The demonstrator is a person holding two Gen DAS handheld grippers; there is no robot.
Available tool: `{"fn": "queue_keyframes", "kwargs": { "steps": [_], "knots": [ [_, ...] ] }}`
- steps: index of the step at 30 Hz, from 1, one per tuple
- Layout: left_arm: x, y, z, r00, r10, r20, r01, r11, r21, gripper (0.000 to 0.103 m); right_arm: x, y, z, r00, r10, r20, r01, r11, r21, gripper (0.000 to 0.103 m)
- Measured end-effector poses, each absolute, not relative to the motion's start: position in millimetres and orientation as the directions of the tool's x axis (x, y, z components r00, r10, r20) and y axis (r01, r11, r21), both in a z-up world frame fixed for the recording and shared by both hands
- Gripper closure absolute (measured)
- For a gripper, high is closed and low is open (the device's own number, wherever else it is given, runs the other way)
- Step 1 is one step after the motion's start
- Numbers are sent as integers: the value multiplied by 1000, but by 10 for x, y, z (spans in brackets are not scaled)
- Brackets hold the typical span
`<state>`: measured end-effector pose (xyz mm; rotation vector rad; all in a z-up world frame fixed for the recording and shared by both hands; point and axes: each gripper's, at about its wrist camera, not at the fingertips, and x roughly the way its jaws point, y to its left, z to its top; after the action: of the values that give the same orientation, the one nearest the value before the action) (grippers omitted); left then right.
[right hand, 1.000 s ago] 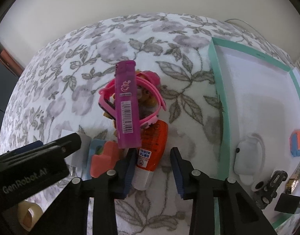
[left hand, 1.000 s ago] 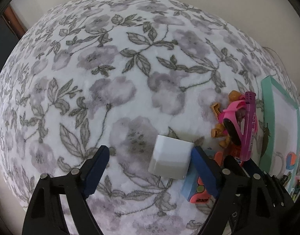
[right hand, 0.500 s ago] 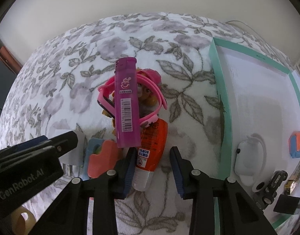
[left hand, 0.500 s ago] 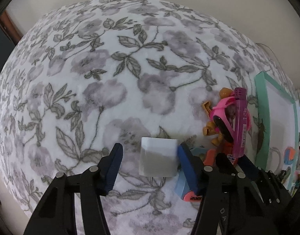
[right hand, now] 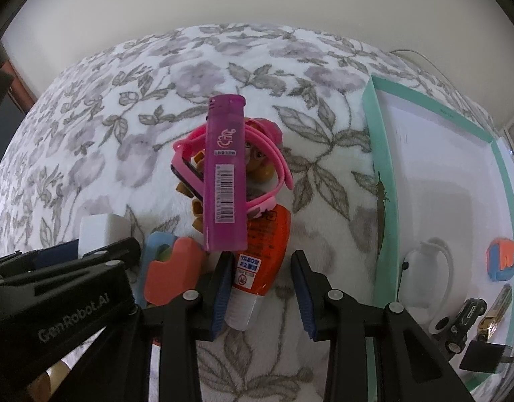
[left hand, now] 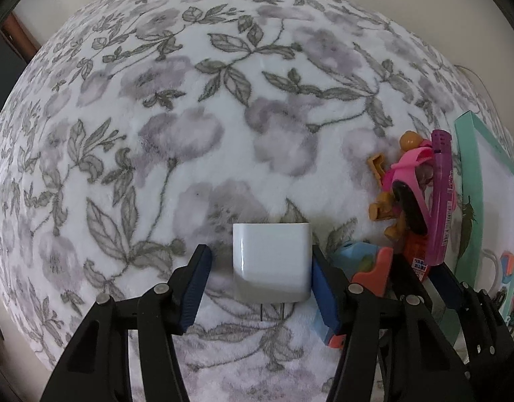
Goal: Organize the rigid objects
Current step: 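Grasp the white cube charger with the left gripper while the right gripper grasps the orange bottle, then carry the charger and bottle into the tray and open both grippers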
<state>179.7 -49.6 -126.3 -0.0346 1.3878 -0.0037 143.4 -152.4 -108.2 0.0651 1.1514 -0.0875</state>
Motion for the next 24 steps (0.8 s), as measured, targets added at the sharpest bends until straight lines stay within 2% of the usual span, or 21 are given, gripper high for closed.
{"fn": "queue_keyframes", "kwargs": {
  "steps": [3,5,8,24],
  "knots": [
    [1765,-468,-1242,187,-17,-982,-13,1000,-20,59,1424,-1557,-1079,406,-35,-913,101,995,6,64],
    [1763,-452,-1220,186,-17,-982,-13,1000,-20,59,1429,-1562,-1080,404,-33,-914,103,995,10,64],
    [1789,-392,-1163,176,-30,-984,-23,999,-35,59,1416,-1581,-1054,399,-28,-916,104,994,15,71],
    [1805,-139,-740,245,-73,-967,-73,993,-94,59,1393,-1792,-829,422,77,-903,126,982,143,75]
  ]
}}
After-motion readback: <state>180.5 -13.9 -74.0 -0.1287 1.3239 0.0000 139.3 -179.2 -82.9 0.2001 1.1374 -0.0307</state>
